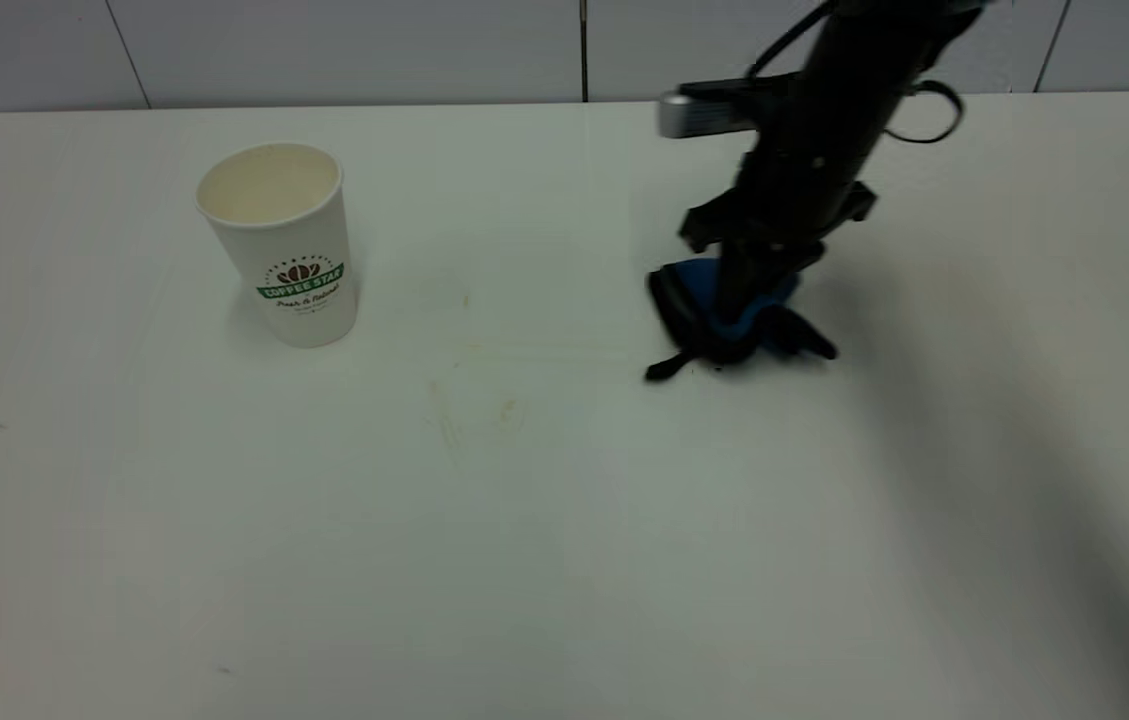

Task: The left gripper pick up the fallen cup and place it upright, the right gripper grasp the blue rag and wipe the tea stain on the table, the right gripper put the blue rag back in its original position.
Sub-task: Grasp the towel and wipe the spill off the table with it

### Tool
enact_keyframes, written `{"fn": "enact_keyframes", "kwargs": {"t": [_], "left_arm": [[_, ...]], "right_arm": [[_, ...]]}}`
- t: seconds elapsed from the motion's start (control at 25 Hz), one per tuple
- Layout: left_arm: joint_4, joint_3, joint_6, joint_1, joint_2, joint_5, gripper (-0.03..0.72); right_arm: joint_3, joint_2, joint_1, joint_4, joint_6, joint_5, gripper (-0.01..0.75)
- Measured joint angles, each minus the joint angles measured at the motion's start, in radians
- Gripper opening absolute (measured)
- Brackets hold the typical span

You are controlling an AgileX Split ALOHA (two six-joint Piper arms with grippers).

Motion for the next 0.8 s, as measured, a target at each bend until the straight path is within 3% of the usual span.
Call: {"fn": "enact_keyframes", "kwargs": {"t": [0.2,0.28,0.48,0.6,0.8], "left_arm": [[0.0,0.0,0.0,0.0,0.0,0.0,0.565],[0.0,0.0,0.0,0.0,0.0,0.0,0.565],[0.0,0.0,0.0,0.0,0.0,0.0,0.565],[0.0,0.0,0.0,0.0,0.0,0.0,0.565],[0.0,0.0,0.0,0.0,0.0,0.0,0.565]], "right_arm": [[0.0,0.0,0.181,0.015,0.002,-0.127,0.055],[0.0,0.0,0.24,0.012,0.005,-0.13,0.055],[0.0,0.0,0.351,-0.002,0.005,0.058,0.055],[0.0,0.0,0.331,-0.054,0.025,0.195,0.055],[0.0,0.0,0.15,-0.24,0.152,0.249,0.055]]}}
